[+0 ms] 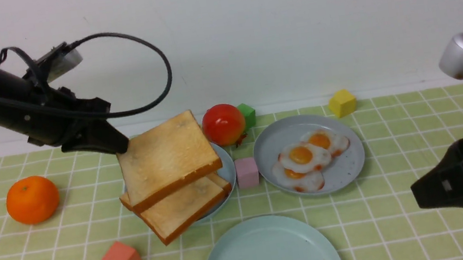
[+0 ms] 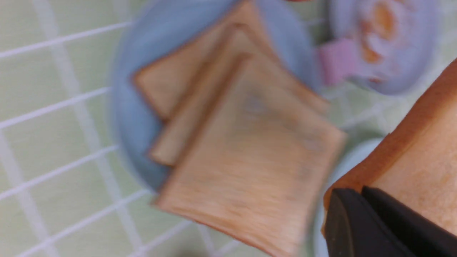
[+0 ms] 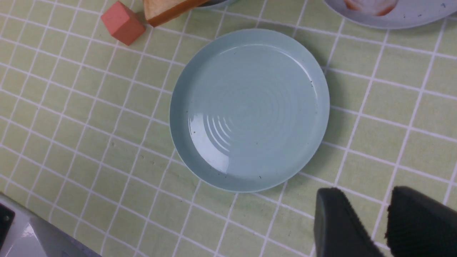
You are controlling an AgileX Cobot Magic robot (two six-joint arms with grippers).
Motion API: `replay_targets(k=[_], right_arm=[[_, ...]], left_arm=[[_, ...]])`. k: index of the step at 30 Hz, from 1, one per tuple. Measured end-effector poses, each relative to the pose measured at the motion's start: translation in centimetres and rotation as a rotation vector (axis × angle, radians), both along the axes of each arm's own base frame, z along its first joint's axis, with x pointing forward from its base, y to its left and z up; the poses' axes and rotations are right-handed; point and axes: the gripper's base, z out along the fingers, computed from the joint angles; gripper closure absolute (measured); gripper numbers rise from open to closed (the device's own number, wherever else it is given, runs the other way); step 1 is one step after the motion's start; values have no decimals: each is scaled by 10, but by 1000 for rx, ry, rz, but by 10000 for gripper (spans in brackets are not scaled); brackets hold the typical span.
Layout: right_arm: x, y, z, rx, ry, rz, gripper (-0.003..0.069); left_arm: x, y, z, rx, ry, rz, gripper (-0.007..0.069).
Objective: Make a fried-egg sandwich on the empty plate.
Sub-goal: Use the left arm to put a slice of bread into the empty plate in the middle
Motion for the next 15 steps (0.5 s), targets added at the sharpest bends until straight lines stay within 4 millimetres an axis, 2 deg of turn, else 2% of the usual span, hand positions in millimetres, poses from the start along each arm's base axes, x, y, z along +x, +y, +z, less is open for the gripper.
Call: replay_targets(k=[2,4,8,10,12,15], right_arm=[[0,0,0,-1,2,1,418],[0,0,0,-1,2,1,418],[0,0,0,-1,2,1,418],[0,0,0,-1,0,0,418],[1,0,0,0,-9,-3,418],[1,0,1,2,-15,-6,418]], left_arm=[[-12,-21,2,-15,-1,-75,624],[-23,-45,-7,-20,23,-152,624],[-46,-94,-50,27,70,-254,624],[-49,-101,-59,45,66,-257,624],[-52,-116,-80,89,41,-249,624],[-53,-127,-93,110,36,-250,617]])
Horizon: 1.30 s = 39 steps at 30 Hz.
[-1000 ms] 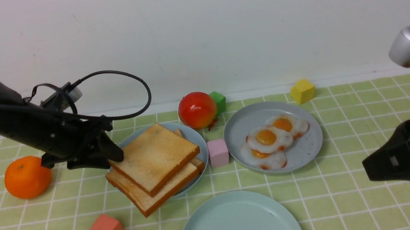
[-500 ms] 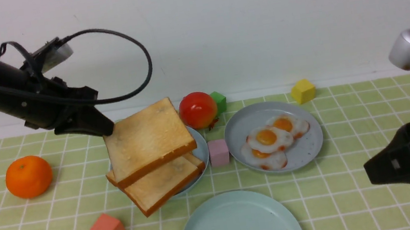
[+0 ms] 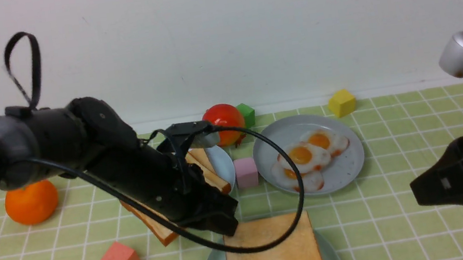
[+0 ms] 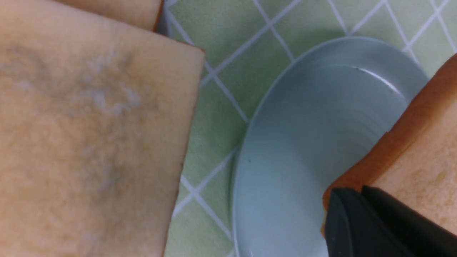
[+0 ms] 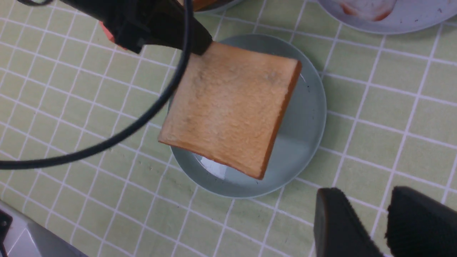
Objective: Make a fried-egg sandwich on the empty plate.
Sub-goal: Use the left arm to put a slice of bread into the empty plate in the middle, then use the right arm to grab a fried egg
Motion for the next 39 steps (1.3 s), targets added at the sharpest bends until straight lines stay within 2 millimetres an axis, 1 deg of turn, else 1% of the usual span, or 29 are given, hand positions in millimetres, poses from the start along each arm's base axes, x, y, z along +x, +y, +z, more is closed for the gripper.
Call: replay_targets(k=[3,4,6,7,9,10,11,12,13,14,15,17,20,22,23,24,25,26,28,30,31,32,34,35,36,39], right_arm=[[0,0,0,0,-3,-1,418],[0,0,0,0,-3,-1,418],[0,0,0,0,-3,-1,418],[0,0,0,0,-3,-1,418],[0,0,0,0,-3,-1,418],[0,0,0,1,-3,-1,418],[0,0,0,1,-3,-1,418],[0,0,0,1,-3,-1,418],[0,0,0,2,-4,-2,418],[0,0,0,3,-5,-2,418],[1,0,1,4,-11,-5,418],[3,1,1,10,-26,-13,418],[15,5,0,25,-9,-44,418],[26,9,1,39,18,-80,415],[28,9,2,43,16,-86,414],[43,11,-1,61,33,-138,405],[51,11,-4,73,37,-166,400],[63,10,-8,95,42,-207,394],[84,5,-22,136,80,-286,389],[102,-1,-36,173,119,-345,386],[110,-3,-41,204,131,-372,386],[121,-7,-51,225,141,-397,385],[137,-11,-65,274,150,-433,382],[143,-12,-70,299,154,-449,379],[149,-12,-76,303,158,-451,376],[164,-10,-97,347,185,-471,345]], left_arm=[[0,-6,-11,14,17,13,584],[1,-7,-13,16,20,23,569],[3,-6,-15,27,9,48,517],[3,-5,-15,29,10,52,505],[4,-4,-16,44,11,65,415],[4,-4,-16,45,12,64,408],[3,-3,-14,52,17,59,341],[3,-3,-14,51,18,58,341],[1,-2,-8,57,6,48,281],[0,-2,-7,58,3,46,274],[-2,0,5,61,-22,35,236],[-3,3,27,65,-77,31,198],[-10,11,79,83,-194,43,171],[-17,16,114,73,-256,62,174],[-20,18,120,70,-264,66,177],[-31,22,148,38,-304,82,198],[-38,24,159,17,-313,86,216],[-49,26,172,-16,-316,86,252],[-66,27,185,-88,-292,78,326],[-83,27,186,-137,-268,56,414],[-92,28,183,-147,-257,47,454],[-101,29,178,-156,-244,38,514],[-116,33,166,-156,-229,43,604],[-121,36,161,-153,-226,50,631],[-124,38,158,-151,-225,55,638],[-134,43,149,-151,-223,78,638]])
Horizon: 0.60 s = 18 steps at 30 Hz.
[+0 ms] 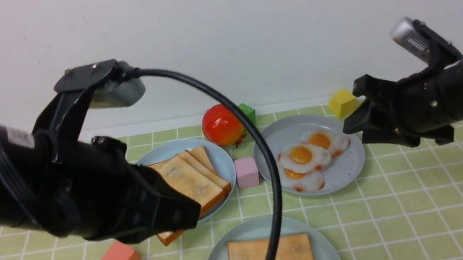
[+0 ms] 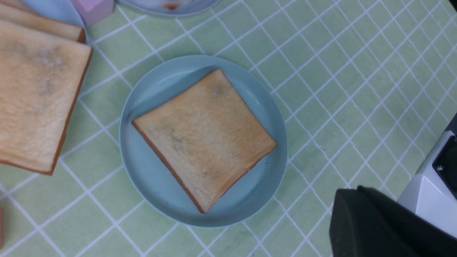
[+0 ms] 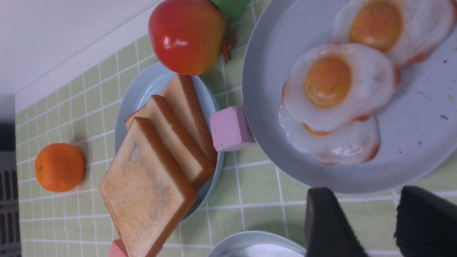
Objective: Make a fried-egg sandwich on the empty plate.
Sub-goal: Use the right arm to grab a fried egg
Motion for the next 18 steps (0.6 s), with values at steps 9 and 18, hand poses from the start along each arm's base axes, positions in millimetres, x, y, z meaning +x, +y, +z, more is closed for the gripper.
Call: replay_targets(k=[9,18], right_arm=[[32,3,-63,65,54,-109,274],[47,3,-98,108,65,-195,274]], left_arm=[[-2,0,0,-25,-4,18,638],[-1,0,0,-27,-6,20,638]])
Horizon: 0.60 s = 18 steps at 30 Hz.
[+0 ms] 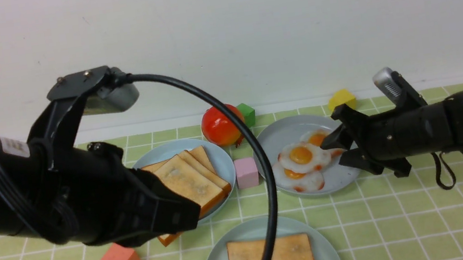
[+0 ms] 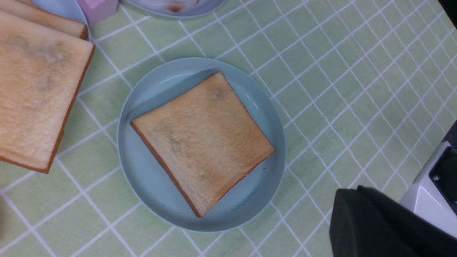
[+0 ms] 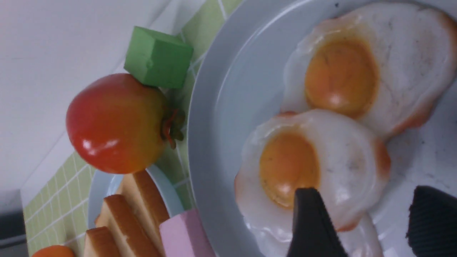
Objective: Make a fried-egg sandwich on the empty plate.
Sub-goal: Use the right arm to grab a fried egg
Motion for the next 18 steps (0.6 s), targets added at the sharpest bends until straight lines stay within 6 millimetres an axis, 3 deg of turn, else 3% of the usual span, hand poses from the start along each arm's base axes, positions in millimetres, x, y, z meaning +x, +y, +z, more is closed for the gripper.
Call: replay_targets(k=[5,10,18], right_arm=[[7,2,-16,5,23,1,278],[12,4,-21,48,43,-10,332],[13,2,-25,37,57,-39,567]], left_arm=[[0,0,0,-1,-2,1,638],[0,0,0,0,-2,1,638],[0,0,0,5,0,-2,637]])
